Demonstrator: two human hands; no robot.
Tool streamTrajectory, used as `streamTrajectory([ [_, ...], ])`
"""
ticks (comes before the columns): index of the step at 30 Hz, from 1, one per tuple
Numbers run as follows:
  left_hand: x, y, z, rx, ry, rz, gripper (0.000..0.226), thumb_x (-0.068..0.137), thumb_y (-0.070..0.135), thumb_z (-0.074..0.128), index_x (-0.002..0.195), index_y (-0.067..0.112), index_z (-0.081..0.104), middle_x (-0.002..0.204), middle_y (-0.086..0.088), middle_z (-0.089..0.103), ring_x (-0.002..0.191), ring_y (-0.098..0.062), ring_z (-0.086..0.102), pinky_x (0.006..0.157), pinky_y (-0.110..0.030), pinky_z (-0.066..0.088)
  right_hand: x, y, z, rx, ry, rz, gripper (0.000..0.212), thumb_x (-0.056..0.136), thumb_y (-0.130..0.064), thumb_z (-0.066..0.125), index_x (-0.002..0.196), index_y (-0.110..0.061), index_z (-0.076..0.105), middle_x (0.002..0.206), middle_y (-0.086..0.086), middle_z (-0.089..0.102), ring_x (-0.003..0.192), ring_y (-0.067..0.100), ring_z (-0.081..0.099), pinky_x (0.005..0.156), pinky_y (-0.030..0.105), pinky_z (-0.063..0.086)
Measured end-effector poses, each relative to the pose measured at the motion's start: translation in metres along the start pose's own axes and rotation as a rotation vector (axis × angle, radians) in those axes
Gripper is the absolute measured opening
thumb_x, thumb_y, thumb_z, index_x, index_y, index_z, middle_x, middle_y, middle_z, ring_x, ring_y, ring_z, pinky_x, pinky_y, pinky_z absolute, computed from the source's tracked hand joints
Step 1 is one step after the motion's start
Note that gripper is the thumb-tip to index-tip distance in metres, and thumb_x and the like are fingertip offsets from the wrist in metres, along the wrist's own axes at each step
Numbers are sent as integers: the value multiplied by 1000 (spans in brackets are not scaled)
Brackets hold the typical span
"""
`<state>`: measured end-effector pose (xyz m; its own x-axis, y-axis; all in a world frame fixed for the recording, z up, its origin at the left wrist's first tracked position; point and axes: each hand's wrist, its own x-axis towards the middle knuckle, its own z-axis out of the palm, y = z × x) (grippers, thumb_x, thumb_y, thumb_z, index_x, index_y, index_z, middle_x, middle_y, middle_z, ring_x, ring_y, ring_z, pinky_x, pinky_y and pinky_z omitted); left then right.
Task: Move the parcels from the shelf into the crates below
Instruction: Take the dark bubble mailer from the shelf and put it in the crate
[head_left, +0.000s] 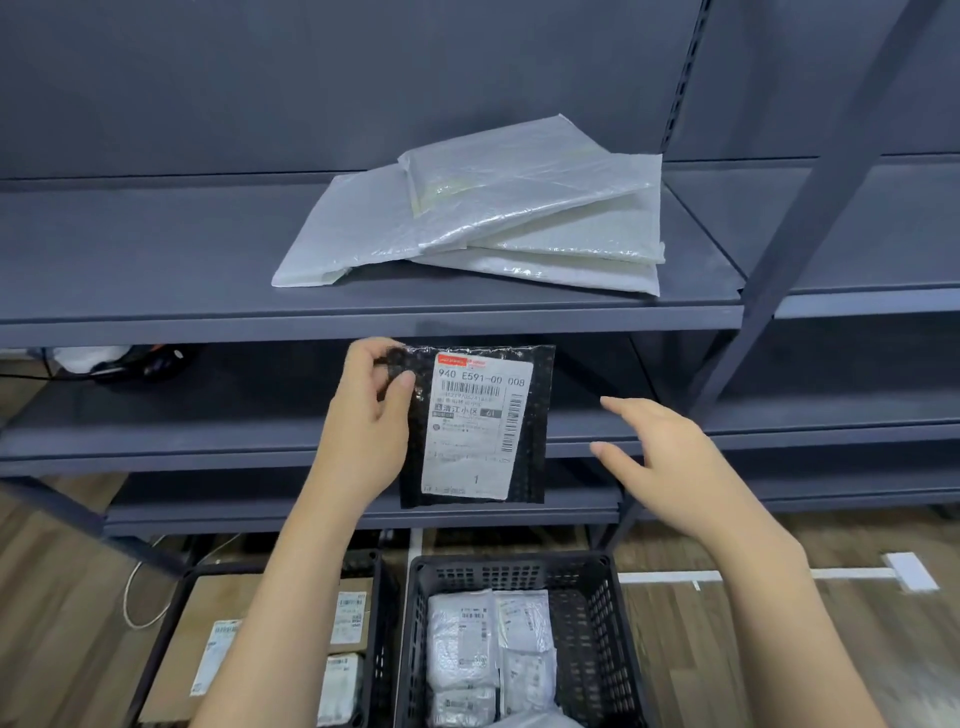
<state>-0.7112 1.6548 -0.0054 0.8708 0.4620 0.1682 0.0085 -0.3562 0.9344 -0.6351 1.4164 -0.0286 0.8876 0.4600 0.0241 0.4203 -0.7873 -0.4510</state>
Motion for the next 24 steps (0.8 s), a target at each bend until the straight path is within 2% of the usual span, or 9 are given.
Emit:
streamTrajectory([
  [2,-3,1,2,69,21,55,33,100,10,38,114,39,31,90,0,63,73,-11,61,68,-28,49,-2,1,0,2,3,3,53,96,-35,50,145,-20,36,148,-7,40,136,11,35,109,26,28],
  [3,-4,2,3,90,30,81,34,100,9,36,114,39,30,87,1,61,71,-10,58,67,-28,48,-4,1,0,3,5,6,53,96,-35,50,145,-20,36,147,-7,40,136,11,35,109,25,28],
  [5,-6,3,5,130,29,115,27,101,9,32,111,33,37,86,12,56,68,4,53,64,-18,43,-6,1,0,6,9,11,53,96,-35,50,145,-20,37,147,-8,40,135,10,35,108,25,29],
  [9,-8,3,7,108,-69,40,23,101,14,36,112,33,42,104,18,56,88,13,53,68,-5,42,-12,2,-1,11,9,24,53,96,-35,51,144,-20,37,147,-8,41,131,12,41,106,25,31],
  [13,-16,6,9,95,-217,37,57,89,1,55,123,41,33,127,13,50,110,4,50,82,-2,40,-17,3,-4,5,-3,38,54,96,-37,50,145,-21,36,147,-8,40,120,16,50,102,25,33],
  [15,-18,8,11,87,-228,89,66,87,-1,58,120,50,33,130,14,49,119,-1,48,101,-18,40,-19,4,-6,1,-4,50,54,96,-38,50,145,-22,35,148,-9,39,117,18,52,101,25,34],
  [17,-20,10,13,53,-185,122,70,86,-4,60,117,54,35,125,17,54,117,-3,53,104,-34,42,-22,5,-7,1,1,56,54,96,-37,50,145,-22,35,147,-9,40,116,19,52,100,26,36],
  [20,-22,15,16,-33,-121,120,63,85,-5,62,110,49,40,114,14,60,105,-4,61,98,-34,48,-24,8,-9,3,13,50,54,96,-37,50,145,-22,36,147,-8,40,117,19,52,100,26,36],
  [24,-23,21,18,-78,-85,119,56,84,-3,64,104,43,39,108,6,64,99,-5,64,91,-32,52,-27,12,-9,14,24,36,54,96,-36,50,145,-22,35,147,-8,40,134,11,37,108,25,29],
])
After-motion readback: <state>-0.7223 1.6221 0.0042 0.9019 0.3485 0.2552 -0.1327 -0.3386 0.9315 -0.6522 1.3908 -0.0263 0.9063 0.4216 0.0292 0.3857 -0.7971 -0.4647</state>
